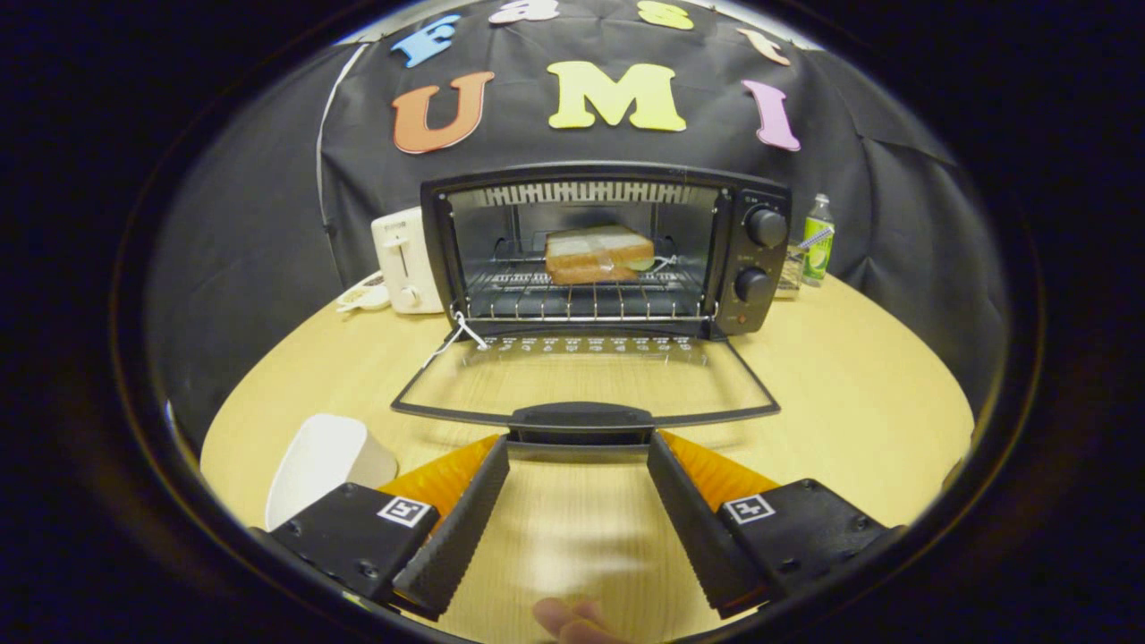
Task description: Open the toaster oven, put the food inside, and close the toaster oven door.
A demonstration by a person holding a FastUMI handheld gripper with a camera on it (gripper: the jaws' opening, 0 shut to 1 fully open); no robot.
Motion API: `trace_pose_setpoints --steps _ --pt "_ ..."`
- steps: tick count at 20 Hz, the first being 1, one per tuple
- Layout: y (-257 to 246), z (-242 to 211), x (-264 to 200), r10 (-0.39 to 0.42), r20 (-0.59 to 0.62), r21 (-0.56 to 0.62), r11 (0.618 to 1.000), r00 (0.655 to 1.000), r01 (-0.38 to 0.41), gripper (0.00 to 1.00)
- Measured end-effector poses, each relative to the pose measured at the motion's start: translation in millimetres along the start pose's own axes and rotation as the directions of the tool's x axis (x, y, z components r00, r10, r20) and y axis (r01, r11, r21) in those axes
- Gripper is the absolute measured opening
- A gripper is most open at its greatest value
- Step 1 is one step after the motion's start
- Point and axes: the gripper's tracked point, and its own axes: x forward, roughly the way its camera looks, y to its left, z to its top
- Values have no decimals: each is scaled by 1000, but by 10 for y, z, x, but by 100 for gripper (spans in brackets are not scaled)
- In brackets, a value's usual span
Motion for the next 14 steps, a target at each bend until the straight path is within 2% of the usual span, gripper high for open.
trace_pose_setpoints --steps 1,6,14 --pt "-40 -66 40 -18 -27 8 1000 999 18 100" --pt "-18 -37 66 -72 -2 -68 995 997 71 100" --pt "6 92 49 -57 69 20 998 996 56 100"
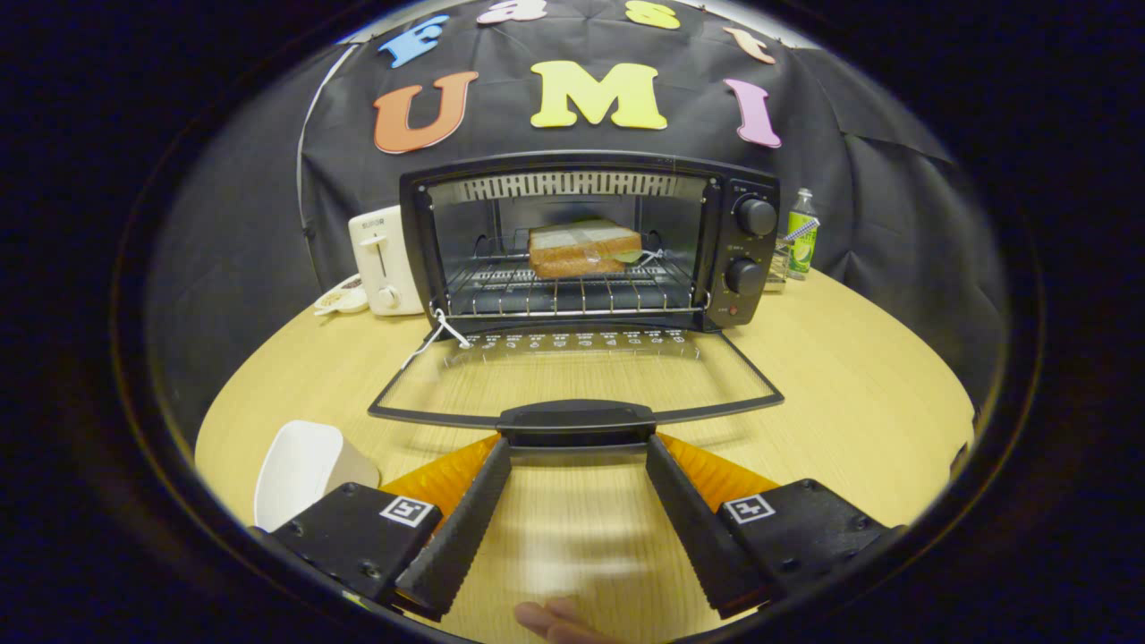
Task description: Open the toaster oven, put the food inside, and close the toaster oven door.
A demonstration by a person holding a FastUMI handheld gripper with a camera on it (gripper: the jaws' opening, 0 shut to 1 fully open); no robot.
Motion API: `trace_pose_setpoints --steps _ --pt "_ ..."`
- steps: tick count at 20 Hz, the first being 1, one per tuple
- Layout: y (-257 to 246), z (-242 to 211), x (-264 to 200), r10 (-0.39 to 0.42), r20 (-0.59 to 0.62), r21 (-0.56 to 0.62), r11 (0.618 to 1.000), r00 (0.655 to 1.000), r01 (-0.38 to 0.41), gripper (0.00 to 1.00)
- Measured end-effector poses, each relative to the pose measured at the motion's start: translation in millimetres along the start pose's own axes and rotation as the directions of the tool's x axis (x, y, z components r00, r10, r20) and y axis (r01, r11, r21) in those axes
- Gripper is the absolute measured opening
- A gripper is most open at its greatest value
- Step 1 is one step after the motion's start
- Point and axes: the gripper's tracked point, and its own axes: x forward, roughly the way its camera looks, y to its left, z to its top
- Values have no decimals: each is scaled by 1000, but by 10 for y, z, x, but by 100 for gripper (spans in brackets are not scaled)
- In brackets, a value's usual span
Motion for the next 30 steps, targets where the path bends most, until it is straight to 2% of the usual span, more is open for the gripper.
trace_pose_setpoints --steps 4,8,17,22,30 --pt "17 78 -80 1 66 -1 1000 998 -1 100" --pt "26 372 -178 11 267 -26 1000 964 -4 100" --pt "42 520 -234 20 320 -44 999 947 -6 100" --pt "67 828 -246 38 375 -83 997 926 -7 100" --pt "87 1354 -172 62 398 -73 997 915 -36 100"
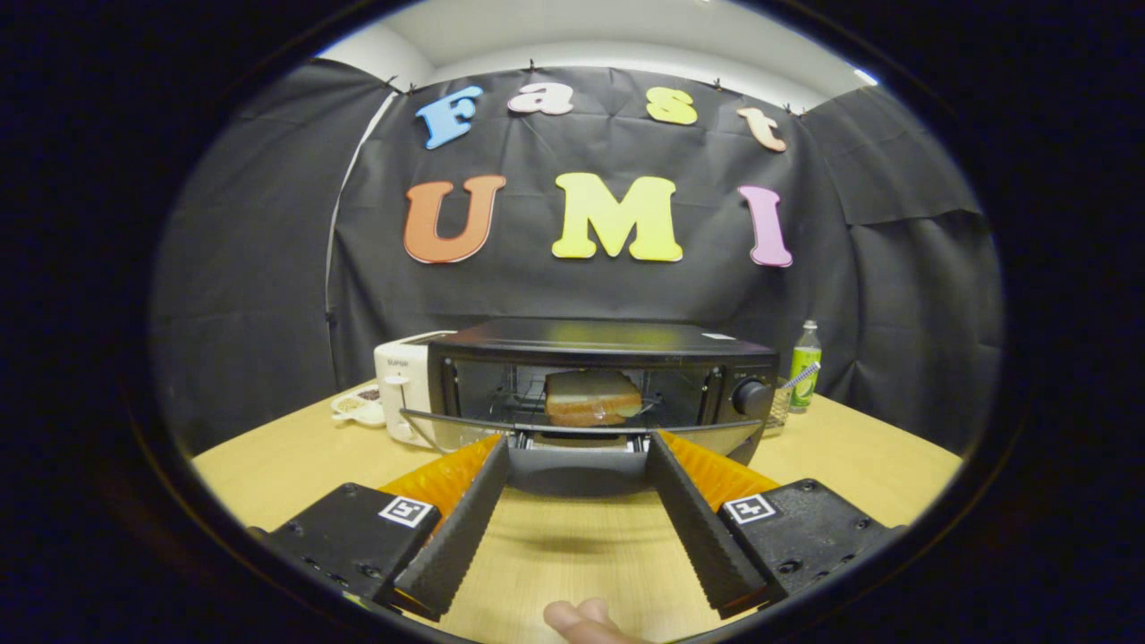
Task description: Open the toaster oven, put the food inside, and close the toaster oven door.
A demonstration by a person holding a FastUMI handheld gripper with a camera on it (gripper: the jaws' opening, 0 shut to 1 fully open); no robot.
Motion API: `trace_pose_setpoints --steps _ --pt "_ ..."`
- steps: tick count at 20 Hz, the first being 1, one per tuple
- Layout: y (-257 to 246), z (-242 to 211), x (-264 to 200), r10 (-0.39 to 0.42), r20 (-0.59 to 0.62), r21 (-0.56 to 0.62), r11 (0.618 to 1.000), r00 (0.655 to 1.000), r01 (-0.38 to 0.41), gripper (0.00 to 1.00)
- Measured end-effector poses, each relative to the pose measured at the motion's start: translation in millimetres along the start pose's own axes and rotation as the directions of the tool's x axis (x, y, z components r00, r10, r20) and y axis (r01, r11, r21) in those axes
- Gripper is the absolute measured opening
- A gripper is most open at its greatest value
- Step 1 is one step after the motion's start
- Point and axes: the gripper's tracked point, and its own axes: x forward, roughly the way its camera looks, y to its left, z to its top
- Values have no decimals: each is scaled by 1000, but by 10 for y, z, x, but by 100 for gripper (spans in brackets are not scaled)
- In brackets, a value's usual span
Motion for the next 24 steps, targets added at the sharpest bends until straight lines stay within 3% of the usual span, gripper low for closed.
trace_pose_setpoints --steps 8,18,24 --pt "-14 347 173 6 -17 -13 1000 1000 -7 100" --pt "-385 1108 -879 -9 -8 22 1000 1000 9 100" --pt "-967 1660 -1516 -63 60 15 998 996 62 100"
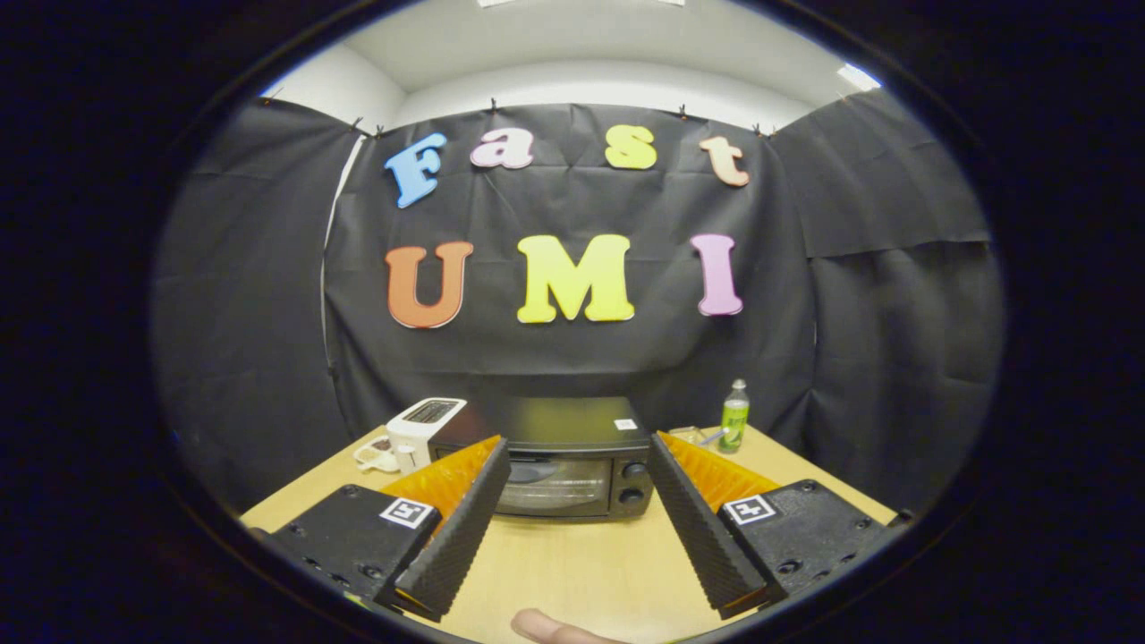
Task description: Open the toaster oven, put the food inside, and close the toaster oven door.
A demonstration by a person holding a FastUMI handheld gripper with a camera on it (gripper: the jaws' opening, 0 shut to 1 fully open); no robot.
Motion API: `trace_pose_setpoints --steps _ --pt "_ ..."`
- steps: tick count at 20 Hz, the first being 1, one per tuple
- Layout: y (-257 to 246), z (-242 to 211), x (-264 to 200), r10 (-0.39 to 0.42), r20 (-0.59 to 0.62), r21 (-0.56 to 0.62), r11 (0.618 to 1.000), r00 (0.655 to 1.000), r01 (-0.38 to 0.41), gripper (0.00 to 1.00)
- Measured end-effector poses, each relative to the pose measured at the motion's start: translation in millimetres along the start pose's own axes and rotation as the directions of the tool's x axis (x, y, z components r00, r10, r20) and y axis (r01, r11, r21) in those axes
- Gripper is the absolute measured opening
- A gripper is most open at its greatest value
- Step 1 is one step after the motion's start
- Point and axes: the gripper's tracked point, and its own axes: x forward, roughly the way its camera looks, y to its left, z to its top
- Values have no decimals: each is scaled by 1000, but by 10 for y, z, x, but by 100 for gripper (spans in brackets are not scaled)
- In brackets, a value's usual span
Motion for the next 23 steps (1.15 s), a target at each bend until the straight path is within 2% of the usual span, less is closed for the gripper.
trace_pose_setpoints --steps 3,8,11,16,19,23 --pt "-224 148 -321 -19 22 -12 1000 1000 19 100" --pt "-247 383 -734 21 23 29 999 1000 -22 100" --pt "-283 569 -897 -8 55 19 1000 998 7 100" --pt "-199 719 -1034 -19 89 -8 1000 996 20 100" --pt "-28 715 -1068 28 78 10 1000 997 -29 100" --pt "-2 703 -1075 40 74 45 998 996 -43 100"
